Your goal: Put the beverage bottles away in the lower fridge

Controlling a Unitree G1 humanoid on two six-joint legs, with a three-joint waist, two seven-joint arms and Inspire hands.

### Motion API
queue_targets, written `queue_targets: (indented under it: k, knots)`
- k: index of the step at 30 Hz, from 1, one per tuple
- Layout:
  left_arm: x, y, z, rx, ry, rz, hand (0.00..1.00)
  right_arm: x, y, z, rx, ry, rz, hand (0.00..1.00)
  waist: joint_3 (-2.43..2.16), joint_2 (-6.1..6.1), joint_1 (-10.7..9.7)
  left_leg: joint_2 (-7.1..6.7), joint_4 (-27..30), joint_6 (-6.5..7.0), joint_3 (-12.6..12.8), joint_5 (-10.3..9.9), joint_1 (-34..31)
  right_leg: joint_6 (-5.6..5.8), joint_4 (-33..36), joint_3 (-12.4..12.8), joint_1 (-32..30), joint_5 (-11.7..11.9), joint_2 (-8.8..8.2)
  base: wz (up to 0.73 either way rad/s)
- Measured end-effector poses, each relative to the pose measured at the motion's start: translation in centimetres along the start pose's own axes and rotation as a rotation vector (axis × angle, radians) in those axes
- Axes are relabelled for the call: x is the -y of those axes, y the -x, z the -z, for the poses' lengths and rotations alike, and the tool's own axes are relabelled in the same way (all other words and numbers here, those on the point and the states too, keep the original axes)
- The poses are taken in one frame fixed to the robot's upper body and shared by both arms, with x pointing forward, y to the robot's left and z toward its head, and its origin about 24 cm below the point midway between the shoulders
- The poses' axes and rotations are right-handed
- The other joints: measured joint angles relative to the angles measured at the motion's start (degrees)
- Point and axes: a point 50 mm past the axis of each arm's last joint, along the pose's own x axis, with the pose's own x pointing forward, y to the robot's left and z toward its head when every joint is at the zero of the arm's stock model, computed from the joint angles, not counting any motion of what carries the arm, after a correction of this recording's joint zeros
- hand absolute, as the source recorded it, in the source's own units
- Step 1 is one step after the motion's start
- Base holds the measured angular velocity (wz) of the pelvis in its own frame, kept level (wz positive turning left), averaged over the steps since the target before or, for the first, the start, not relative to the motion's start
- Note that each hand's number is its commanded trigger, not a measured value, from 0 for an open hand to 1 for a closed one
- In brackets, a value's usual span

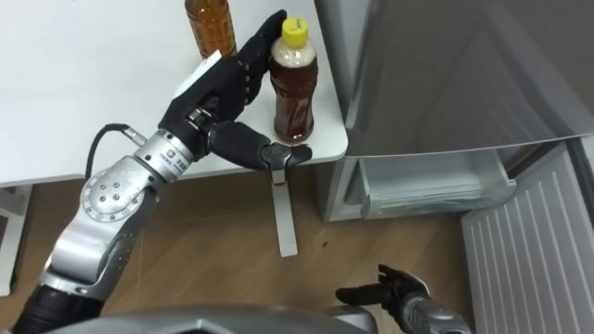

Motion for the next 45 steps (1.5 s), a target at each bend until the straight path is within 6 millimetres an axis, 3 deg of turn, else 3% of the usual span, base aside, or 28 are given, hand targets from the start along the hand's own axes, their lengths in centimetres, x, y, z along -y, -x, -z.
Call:
queue_targets:
  k: [7, 18, 27, 32, 38, 45]
  knots:
    - [-0.1, 0.0, 0.6, -0.005, 0.09, -0.002, 0.0, 0.0, 0.0, 0.1, -0.002, -0.004, -0.002, 0.0, 0.13, -0.37, -0.1, 0.03, 0.2, 0.0, 0.2, 0.0, 0.3, 0.0, 0.0, -0.1, 0.4, 0.0, -0.03, 0.0]
    - [-0.2, -0.1, 1.6, -0.026, 0.236, -0.016, 0.0, -0.3, 0.0, 0.1, -0.009, -0.014, -0.013, 0.0, -0.11, -0.47, -0.2, 0.31, 0.0, 0.0, 1.2, 0.0, 0.2, 0.0, 0.8, 0.7, -0.2, 0.0, 0.06, -0.04]
    - [-0.6, -0.8, 2.0, -0.067, 0.255, -0.027, 0.0, -0.3, 0.1, 0.3, -0.016, -0.046, -0.008, 0.0, -0.36, 0.08, -0.4, 0.27, 0.1, 0.0, 1.2, 0.0, 0.1, 0.0, 0.8, 0.9, -0.3, 0.0, 0.06, 0.0]
    - [-1.1, -1.6, 2.3, -0.085, 0.252, -0.048, 0.0, 0.0, 0.2, 0.7, -0.02, -0.084, 0.008, 0.0, -0.49, 1.2, -0.4, 0.3, 0.1, 0.0, 1.4, 0.0, 0.3, -0.01, 0.8, 0.9, -0.3, 0.0, 0.07, 0.0]
    - [-1.9, -1.7, 2.6, -0.104, 0.245, -0.108, 0.0, 0.4, 0.3, 0.8, -0.019, -0.098, 0.032, 0.0, -0.24, 1.87, -0.7, 0.42, 0.0, 0.0, 1.7, 0.0, 0.5, -0.04, 0.9, 1.9, -0.5, 0.0, 0.15, -0.03]
    - [-3.1, -2.1, 3.2, -0.131, 0.246, -0.165, 0.0, 0.5, 0.3, 0.4, -0.007, -0.092, 0.039, 0.0, -0.15, 1.82, -1.8, 0.95, -0.1, -0.02, 2.9, 0.0, 0.1, -0.23, 1.0, 2.6, -1.3, 0.2, 0.36, -0.08]
